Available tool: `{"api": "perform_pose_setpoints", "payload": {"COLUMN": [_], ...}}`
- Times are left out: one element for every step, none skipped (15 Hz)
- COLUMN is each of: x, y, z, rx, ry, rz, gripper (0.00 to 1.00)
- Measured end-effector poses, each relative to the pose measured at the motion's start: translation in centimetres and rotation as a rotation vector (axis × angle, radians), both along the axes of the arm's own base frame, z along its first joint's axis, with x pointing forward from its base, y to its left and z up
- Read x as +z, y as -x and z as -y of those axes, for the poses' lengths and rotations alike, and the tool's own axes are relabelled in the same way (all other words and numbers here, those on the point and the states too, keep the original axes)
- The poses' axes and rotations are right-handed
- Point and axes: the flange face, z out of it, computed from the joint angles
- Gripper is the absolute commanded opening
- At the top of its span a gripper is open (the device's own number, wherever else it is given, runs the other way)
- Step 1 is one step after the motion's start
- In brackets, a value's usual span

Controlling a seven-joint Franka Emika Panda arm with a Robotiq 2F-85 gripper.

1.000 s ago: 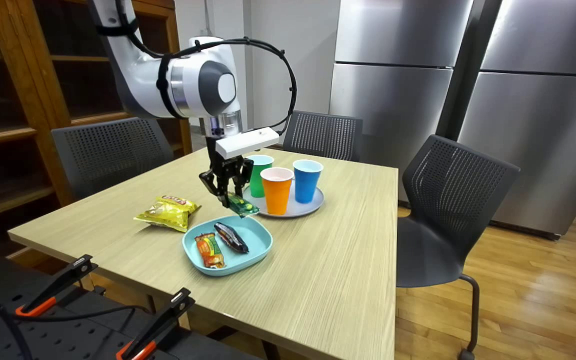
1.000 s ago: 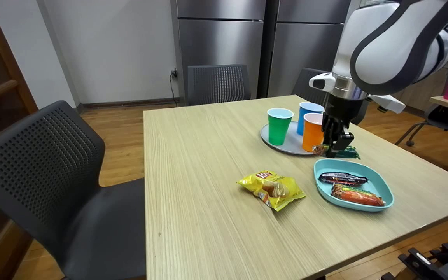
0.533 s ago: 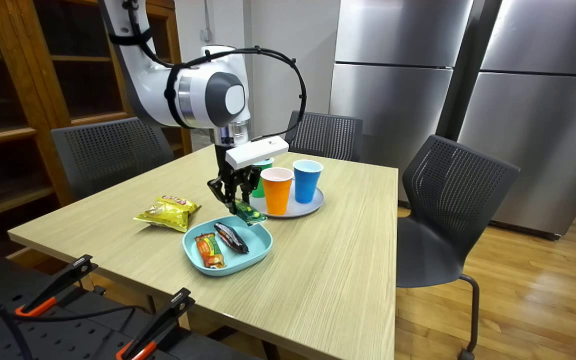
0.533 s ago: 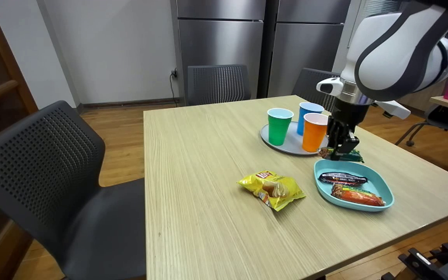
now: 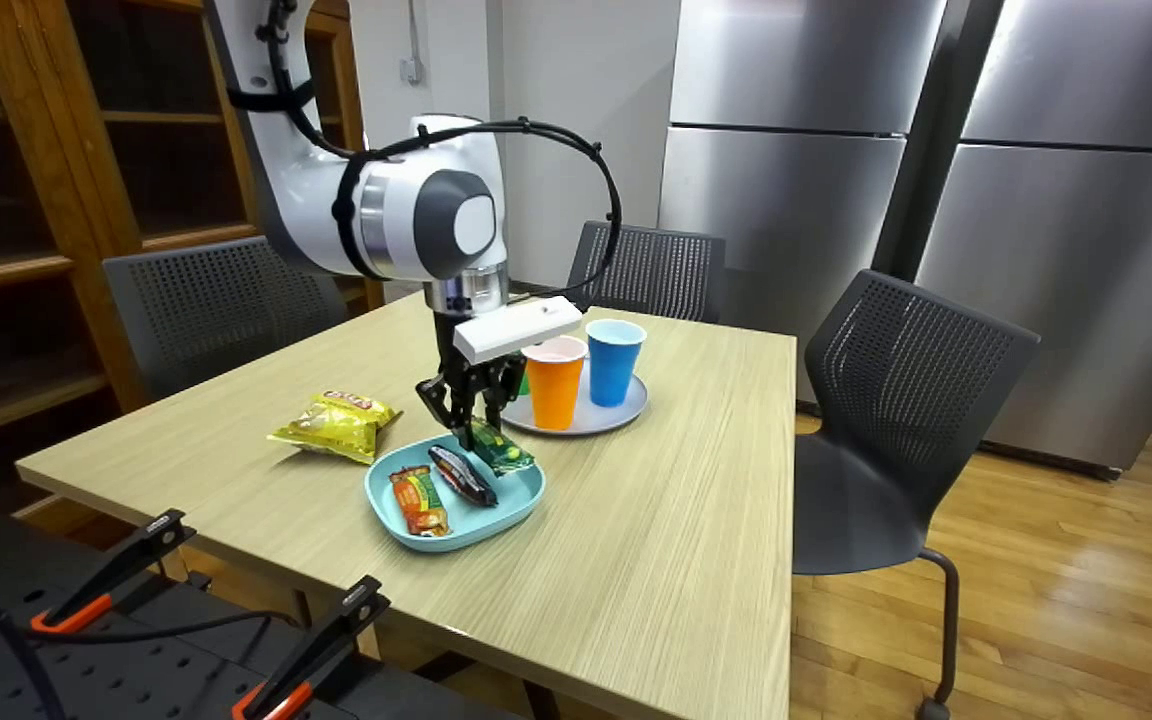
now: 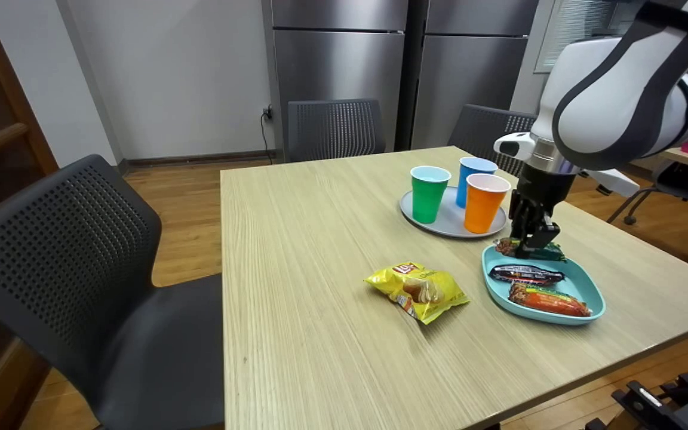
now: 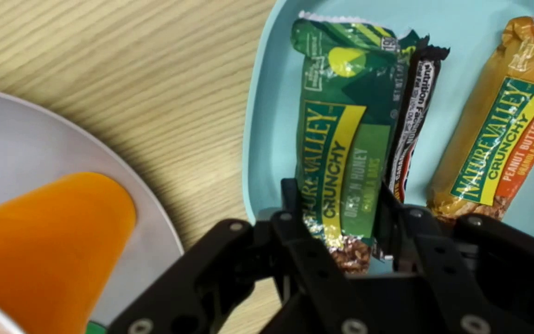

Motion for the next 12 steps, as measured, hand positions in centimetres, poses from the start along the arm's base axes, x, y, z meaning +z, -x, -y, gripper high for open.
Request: {"api": "perform_pose_setpoints", "payload": {"x": [-0.26,-0.49,-0.69,-0.82,-0.9,-0.95,-1.0,-1.01,-1.0,-0.97,-0.96,-0.93], "y": [0.11,0.22,0.31,0.38,0.41,0.43,0.44,0.43,0.41,0.38,0.36,0.34], "z": [0.23,0.44,0.59,0.7,0.73,0.71,0.66,0.61,0.59,0.58,0.58,0.57], "rx": [-0.006,-0.013,-0.018,-0.021,-0.023,-0.022,-0.022,-0.021,-0.021,-0.021,-0.022,-0.024], "ry": [-0.003,-0.006,-0.009,-0.011,-0.013,-0.013,-0.014,-0.015,-0.015,-0.015,-0.016,-0.017], "rz": [-0.002,-0.004,-0.006,-0.008,-0.008,-0.009,-0.009,-0.008,-0.006,-0.004,-0.002,0.001], "gripper": [0.14,0.23,0.14,0.14,0.14,0.54,0.66,0.72,0.8,0.86,0.95,0.99]}}
